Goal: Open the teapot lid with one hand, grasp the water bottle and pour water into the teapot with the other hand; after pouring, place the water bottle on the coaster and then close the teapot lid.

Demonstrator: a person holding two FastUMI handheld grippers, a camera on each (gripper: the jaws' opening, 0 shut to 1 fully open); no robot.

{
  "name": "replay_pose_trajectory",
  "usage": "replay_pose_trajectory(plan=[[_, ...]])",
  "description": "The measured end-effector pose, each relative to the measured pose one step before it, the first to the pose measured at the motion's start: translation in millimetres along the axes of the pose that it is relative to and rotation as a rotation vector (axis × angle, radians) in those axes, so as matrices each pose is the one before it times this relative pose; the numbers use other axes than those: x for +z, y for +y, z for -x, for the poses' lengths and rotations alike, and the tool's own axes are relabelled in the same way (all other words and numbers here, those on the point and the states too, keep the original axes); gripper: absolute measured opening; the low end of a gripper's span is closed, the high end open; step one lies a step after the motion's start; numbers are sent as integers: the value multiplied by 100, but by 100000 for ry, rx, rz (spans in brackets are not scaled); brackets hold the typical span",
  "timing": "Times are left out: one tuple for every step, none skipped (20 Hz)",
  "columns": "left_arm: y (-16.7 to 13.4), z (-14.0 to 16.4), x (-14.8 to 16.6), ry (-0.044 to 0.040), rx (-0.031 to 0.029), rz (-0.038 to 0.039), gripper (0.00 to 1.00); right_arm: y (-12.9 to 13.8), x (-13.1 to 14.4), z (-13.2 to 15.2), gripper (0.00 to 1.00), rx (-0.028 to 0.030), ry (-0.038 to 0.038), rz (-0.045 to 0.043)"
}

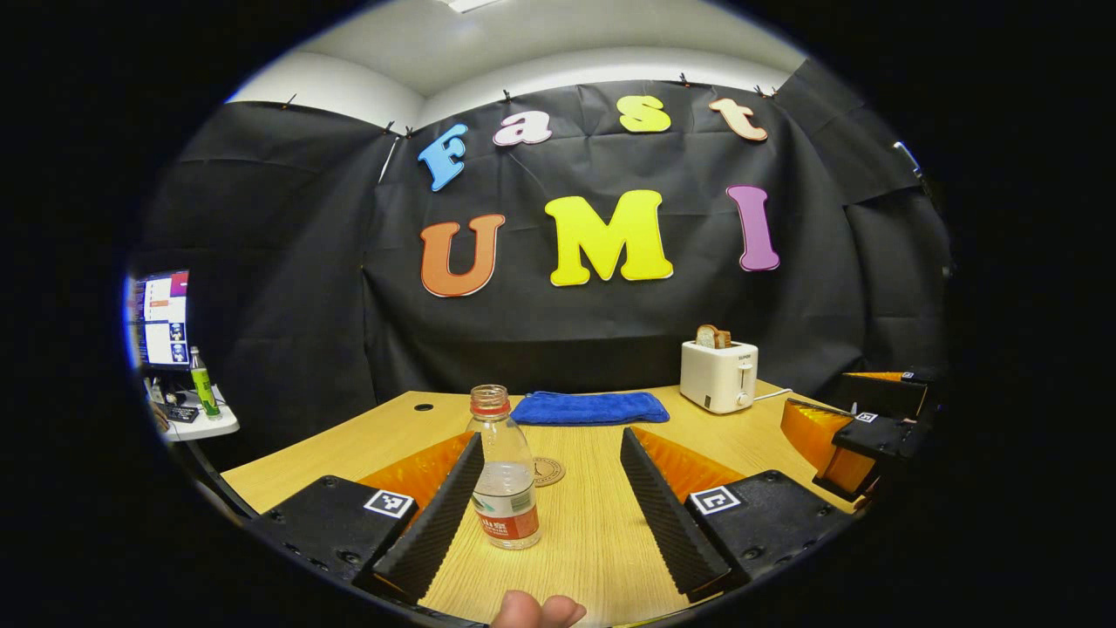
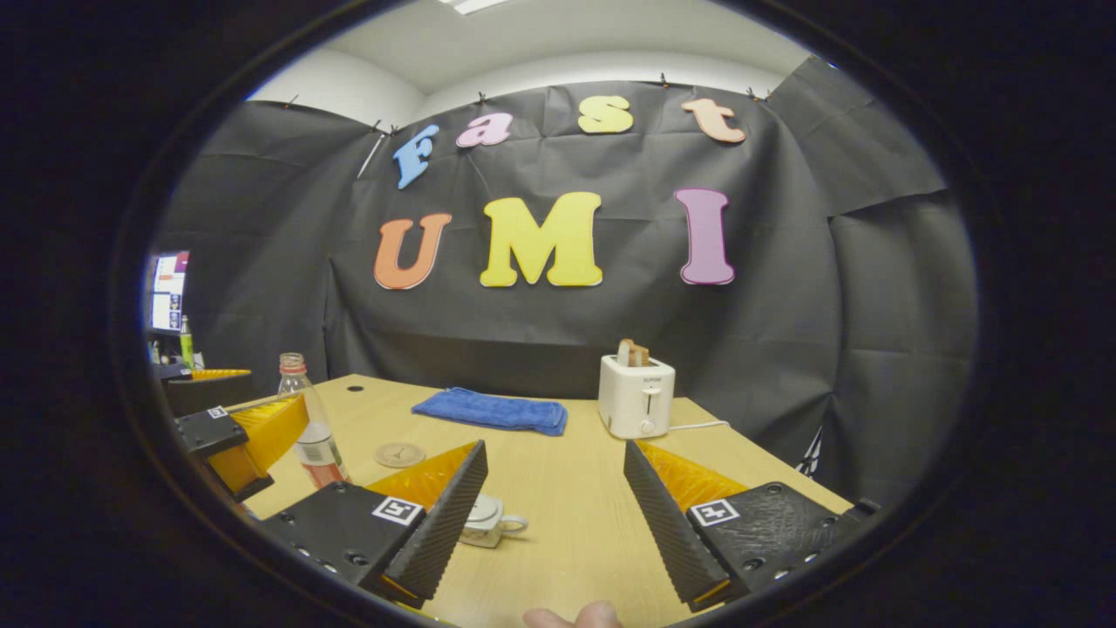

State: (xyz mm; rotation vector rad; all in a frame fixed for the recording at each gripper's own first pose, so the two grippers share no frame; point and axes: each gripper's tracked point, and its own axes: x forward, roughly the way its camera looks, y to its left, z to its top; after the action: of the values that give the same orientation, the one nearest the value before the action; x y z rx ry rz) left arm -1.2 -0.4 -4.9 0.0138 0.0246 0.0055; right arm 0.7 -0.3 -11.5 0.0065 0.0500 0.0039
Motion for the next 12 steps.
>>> replay_pose_trajectory(plan=[[-19, -5, 47, 109, -155, 168, 99, 64, -129, -54, 97, 192, 158, 42], [24, 22, -109, 374, -127, 324, 99, 82, -52, -132, 97, 110, 263, -10], [74, -2, -101, 630, -391, 311, 99, 123, -242, -62, 97, 148, 394, -7], [-58, -26, -189, 625, -335, 261, 99, 76, -185, -94, 97, 148, 301, 114], [-8, -22, 1, 334, -84, 36, 99, -22, -338, -176, 97, -90, 569, 378], [111, -66, 9, 276, 161, -160, 99, 88, -321, -193, 97, 42, 686, 492], [91, 37, 15, -54, 41, -268, 99, 203, -448, -305, 95, 233, 1037, 606], [139, -35, -32, 265, -28, -481, 99, 226, -350, -313, 95, 565, 1067, 287], [127, 17, -144, 175, 26, -334, 99, 366, -381, -205, 97, 588, 886, 14], [194, -39, -90, 542, 75, -257, 99, 301, -311, -311, 95, 457, 848, -102], [328, 20, -79, 699, 371, -151, 99, 261, -447, -358, 95, 580, 869, -155], [373, -50, -9, 386, 403, 48, 99, 381, -298, -418, 95, 242, 690, -156]])
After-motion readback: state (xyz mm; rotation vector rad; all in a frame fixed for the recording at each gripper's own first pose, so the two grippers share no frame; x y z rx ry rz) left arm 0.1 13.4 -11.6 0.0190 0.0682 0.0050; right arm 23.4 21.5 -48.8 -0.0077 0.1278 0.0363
